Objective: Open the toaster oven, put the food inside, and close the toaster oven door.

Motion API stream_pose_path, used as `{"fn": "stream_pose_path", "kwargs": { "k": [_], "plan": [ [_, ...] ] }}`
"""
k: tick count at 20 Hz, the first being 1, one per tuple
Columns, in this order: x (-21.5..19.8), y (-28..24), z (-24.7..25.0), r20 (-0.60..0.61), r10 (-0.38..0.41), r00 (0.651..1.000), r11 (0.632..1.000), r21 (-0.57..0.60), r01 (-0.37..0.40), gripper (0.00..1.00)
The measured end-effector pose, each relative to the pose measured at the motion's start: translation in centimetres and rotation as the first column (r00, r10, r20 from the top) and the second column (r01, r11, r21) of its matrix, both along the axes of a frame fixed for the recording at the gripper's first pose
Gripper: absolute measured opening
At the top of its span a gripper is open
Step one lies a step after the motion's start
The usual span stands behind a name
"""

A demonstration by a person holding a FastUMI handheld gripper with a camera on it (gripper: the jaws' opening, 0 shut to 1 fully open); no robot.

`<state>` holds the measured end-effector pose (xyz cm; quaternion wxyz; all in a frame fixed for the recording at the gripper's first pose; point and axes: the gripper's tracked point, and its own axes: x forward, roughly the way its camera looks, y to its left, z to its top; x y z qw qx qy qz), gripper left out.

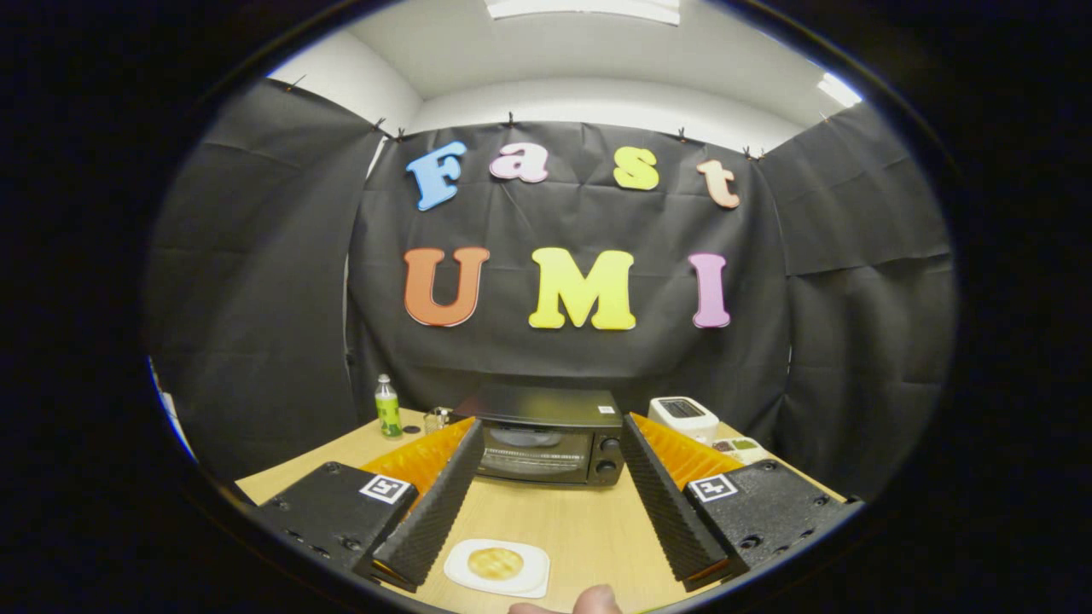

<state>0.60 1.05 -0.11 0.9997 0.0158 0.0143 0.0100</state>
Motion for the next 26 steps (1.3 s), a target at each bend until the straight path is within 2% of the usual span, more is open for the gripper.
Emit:
{"fn": "stream_pose_path", "kwargs": {
  "k": [12, 20, 26],
  "plan": [
    [0.8, -0.1, -1.0, -0.021, -0.009, 1.0, 1.0, 0.028, 0.01, 1.0],
    [1.6, 0.4, -0.9, -0.023, -0.014, 1.0, 1.0, 0.003, 0.014, 1.0],
    [4.4, 1.3, -0.6, -0.012, -0.023, 1.0, 1.0, 0.019, 0.023, 1.0]
  ]
}}
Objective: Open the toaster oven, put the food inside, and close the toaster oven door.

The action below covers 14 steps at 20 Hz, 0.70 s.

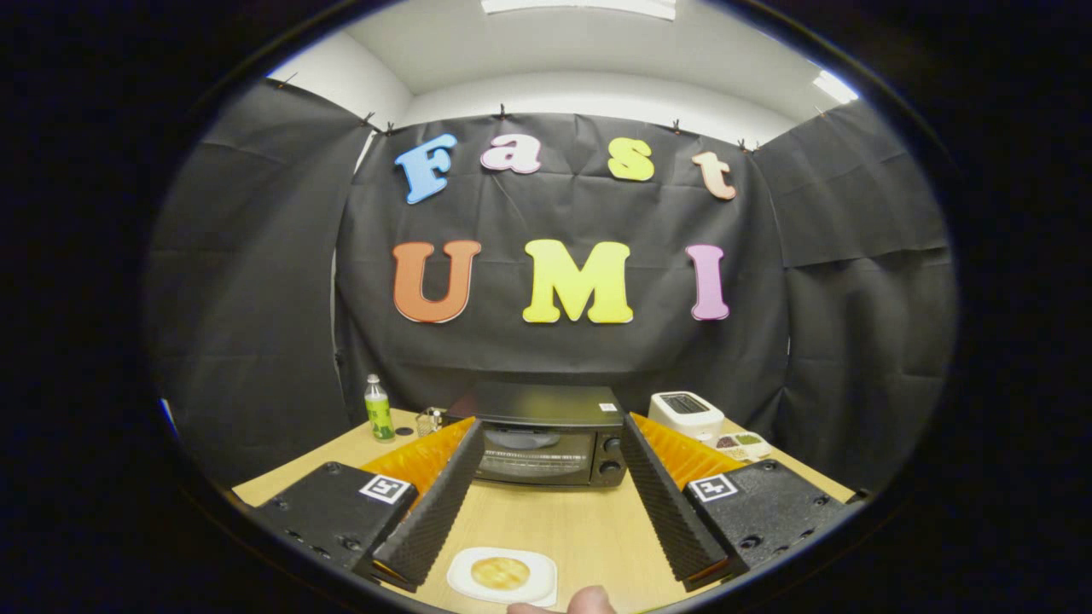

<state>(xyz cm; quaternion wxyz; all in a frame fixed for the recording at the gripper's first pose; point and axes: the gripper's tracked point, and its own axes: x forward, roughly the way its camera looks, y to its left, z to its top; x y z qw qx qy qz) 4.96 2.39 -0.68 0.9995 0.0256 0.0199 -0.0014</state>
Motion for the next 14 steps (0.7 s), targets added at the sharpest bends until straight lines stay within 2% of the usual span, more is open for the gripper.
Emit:
{"fn": "stream_pose_path", "kwargs": {
  "k": [6, 10, 14],
  "plan": [
    [7.2, 2.9, 0.4, 0.016, 0.015, 1.0, 1.0, 0.0, -0.015, 1.0],
    [14.3, 3.7, -3.2, -0.037, -0.002, 0.999, 1.0, 0.021, 0.003, 1.0],
    [21.3, 3.7, -7.8, -0.079, -0.032, 0.996, 0.999, -0.019, 0.03, 1.0]
  ]
}}
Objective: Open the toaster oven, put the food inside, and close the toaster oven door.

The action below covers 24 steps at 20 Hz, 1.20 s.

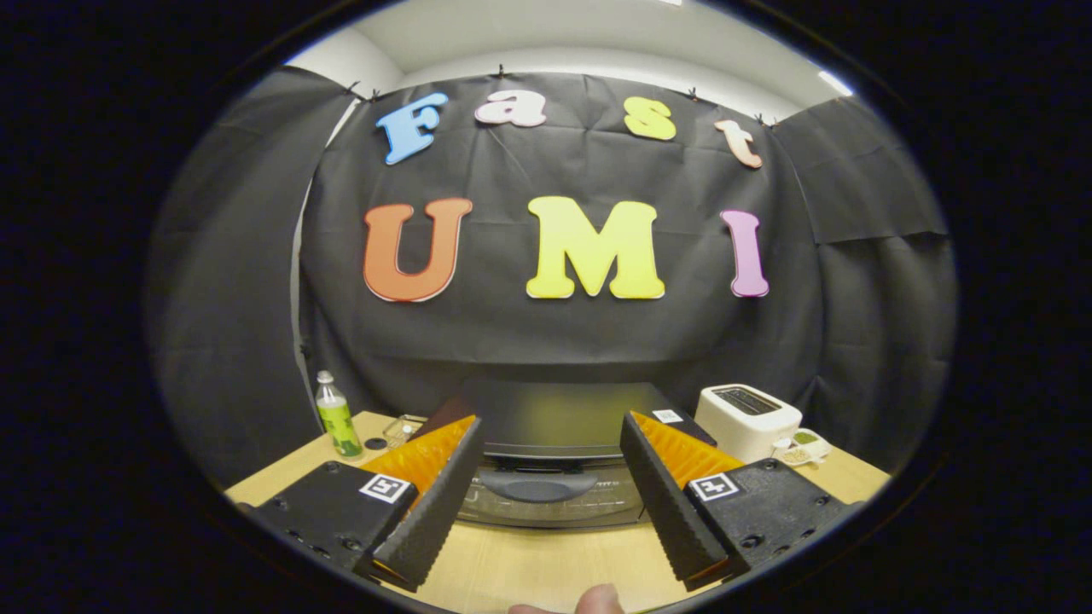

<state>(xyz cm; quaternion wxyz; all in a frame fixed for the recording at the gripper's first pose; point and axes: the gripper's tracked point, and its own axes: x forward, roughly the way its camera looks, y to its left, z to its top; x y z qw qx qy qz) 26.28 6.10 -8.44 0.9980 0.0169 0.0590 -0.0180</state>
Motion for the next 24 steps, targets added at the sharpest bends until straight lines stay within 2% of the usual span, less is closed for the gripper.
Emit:
{"fn": "stream_pose_path", "kwargs": {
  "k": [2, 9, 10, 11, 13, 18, 24],
  "plan": [
    [1.9, 0.3, -2.6, -0.049, 0.008, 0.999, 1.0, 0.004, -0.008, 1.0],
    [5.5, 0.2, -5.8, -0.047, -0.005, 0.999, 1.0, -0.017, 0.004, 1.0],
    [5.4, 0.1, -5.3, -0.024, -0.015, 1.0, 1.0, -0.017, 0.014, 1.0],
    [5.4, 0.4, -6.2, -0.051, -0.014, 0.999, 1.0, -0.007, 0.013, 1.0],
    [5.1, 0.3, -6.7, -0.059, -0.012, 0.998, 0.998, 0.054, 0.016, 1.0],
    [4.0, 0.5, -7.2, -0.089, -0.004, 0.996, 0.999, 0.032, 0.007, 1.0],
    [-0.6, 0.5, -8.9, -0.164, 0.02, 0.986, 0.999, 0.05, -0.012, 1.0]
  ]
}}
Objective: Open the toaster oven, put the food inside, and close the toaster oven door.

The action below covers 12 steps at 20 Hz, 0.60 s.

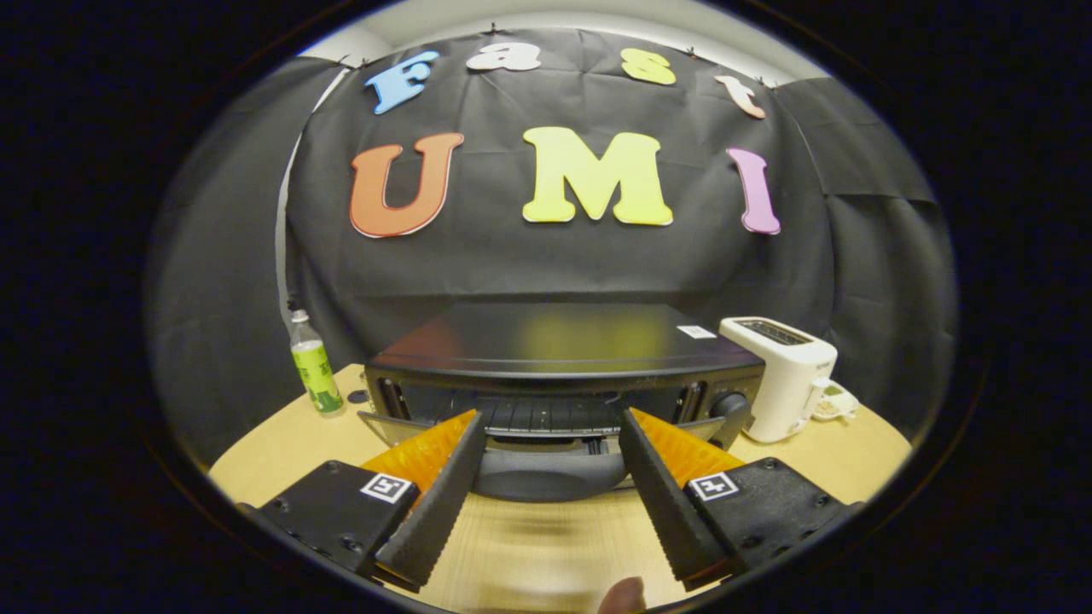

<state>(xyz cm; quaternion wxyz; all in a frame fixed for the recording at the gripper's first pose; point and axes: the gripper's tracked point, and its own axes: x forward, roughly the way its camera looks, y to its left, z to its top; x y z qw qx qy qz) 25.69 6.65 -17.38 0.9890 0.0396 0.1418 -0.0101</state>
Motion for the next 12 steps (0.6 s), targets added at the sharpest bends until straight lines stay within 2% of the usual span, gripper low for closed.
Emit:
{"fn": "stream_pose_path", "kwargs": {
  "k": [6, 8, 12],
  "plan": [
    [-4.6, 0.3, -3.3, -0.101, -0.003, 0.995, 0.999, -0.051, -0.002, 1.0],
    [-5.8, 0.4, -5.3, -0.179, 0.002, 0.984, 0.999, -0.052, -0.011, 1.0],
    [-8.7, 0.9, -10.8, -0.423, 0.048, 0.905, 0.999, 0.024, -0.042, 1.0]
  ]
}}
